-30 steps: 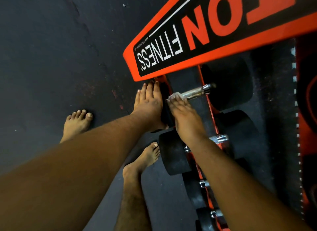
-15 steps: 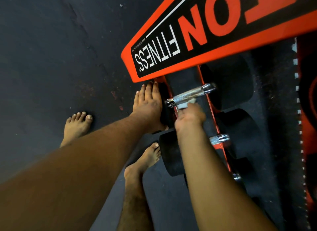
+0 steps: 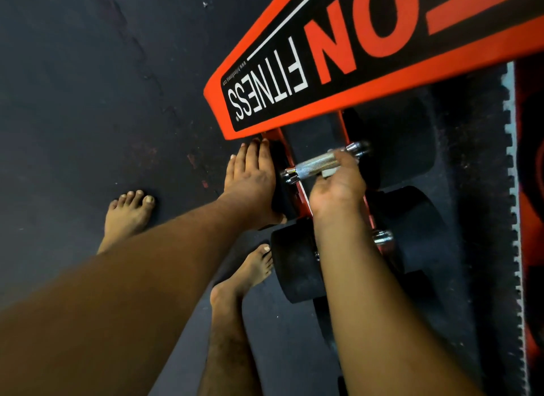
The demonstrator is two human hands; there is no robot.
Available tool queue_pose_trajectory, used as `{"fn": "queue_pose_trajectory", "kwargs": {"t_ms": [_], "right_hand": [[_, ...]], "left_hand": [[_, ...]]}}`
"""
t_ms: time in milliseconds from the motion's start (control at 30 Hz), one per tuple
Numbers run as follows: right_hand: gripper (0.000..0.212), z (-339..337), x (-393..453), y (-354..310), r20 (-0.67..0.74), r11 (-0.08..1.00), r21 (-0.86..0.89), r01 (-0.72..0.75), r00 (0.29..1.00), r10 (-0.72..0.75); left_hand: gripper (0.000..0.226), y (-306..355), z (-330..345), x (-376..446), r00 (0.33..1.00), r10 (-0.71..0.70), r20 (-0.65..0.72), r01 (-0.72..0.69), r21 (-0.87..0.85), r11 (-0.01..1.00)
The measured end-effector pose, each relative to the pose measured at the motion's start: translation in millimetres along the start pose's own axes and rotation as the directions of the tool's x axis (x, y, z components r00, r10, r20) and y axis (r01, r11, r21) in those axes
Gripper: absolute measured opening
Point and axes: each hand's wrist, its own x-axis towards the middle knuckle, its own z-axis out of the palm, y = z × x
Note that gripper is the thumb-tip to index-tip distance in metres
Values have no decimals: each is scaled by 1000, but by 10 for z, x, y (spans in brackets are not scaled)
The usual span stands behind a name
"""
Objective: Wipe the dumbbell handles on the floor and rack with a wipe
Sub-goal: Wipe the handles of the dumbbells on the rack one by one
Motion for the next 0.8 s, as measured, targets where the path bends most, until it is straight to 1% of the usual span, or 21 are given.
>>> {"fn": "queue_pose_trajectory", "kwargs": {"t_ms": [67, 100, 167, 233, 300, 367, 400, 467, 567, 633, 667, 733, 800], "right_hand": [[5, 89, 25, -40, -25, 999, -48, -22, 999, 21], [13, 117, 59, -89, -14, 999, -48, -22, 1000, 21], [15, 98, 156, -162, 35, 998, -63, -26, 999, 28], [11, 33, 188, -170, 89, 997, -68, -32, 995, 38], [8, -11, 129, -145, 108, 998, -47, -31, 993, 36], [5, -18, 61, -144, 85, 1000, 12, 2, 996, -3], [7, -15, 39, -155, 70, 999, 33, 9, 997, -12], [4, -16, 87, -186, 78, 1000, -2, -9, 997, 9], [13, -9, 154, -212, 126, 998, -36, -49, 991, 53], [9, -51, 127, -185, 148, 998, -45, -34, 988, 41], [8, -77, 86, -152, 141, 999, -41, -24, 990, 30], [18, -116, -16, -95, 104, 999, -31, -20, 994, 23], [9, -98, 0, -75, 101, 997, -63, -44, 994, 51]], "left_hand": [[149, -5, 2, -1, 1000, -1, 1, 1, 2, 1000], [149, -1, 2, -3, 1000, -3, 0, 3, 4, 1000], [149, -2, -5, -3, 1000, -2, 6, 2, 3, 1000], [148, 12, -10, -1, 1000, -4, 10, 4, -10, 1000], [148, 11, -21, -9, 1000, -10, 9, 10, -8, 1000], [149, 3, -16, -12, 1000, -11, 6, 11, -8, 1000], [149, 5, -9, -15, 1000, -11, 5, 11, -9, 1000], [148, 18, -10, -14, 1000, -7, 8, 7, -9, 1000], [149, 13, -20, -12, 1000, -10, 6, 10, -13, 1000], [149, 8, -13, -5, 1000, -8, 6, 8, -18, 1000], [149, 2, -4, -1, 1000, -6, 2, 6, -18, 1000], [148, -2, 11, -5, 1000, -4, -13, 4, -14, 1000], [148, 4, 11, 1, 1000, -1, -21, 1, -11, 1000]]}}
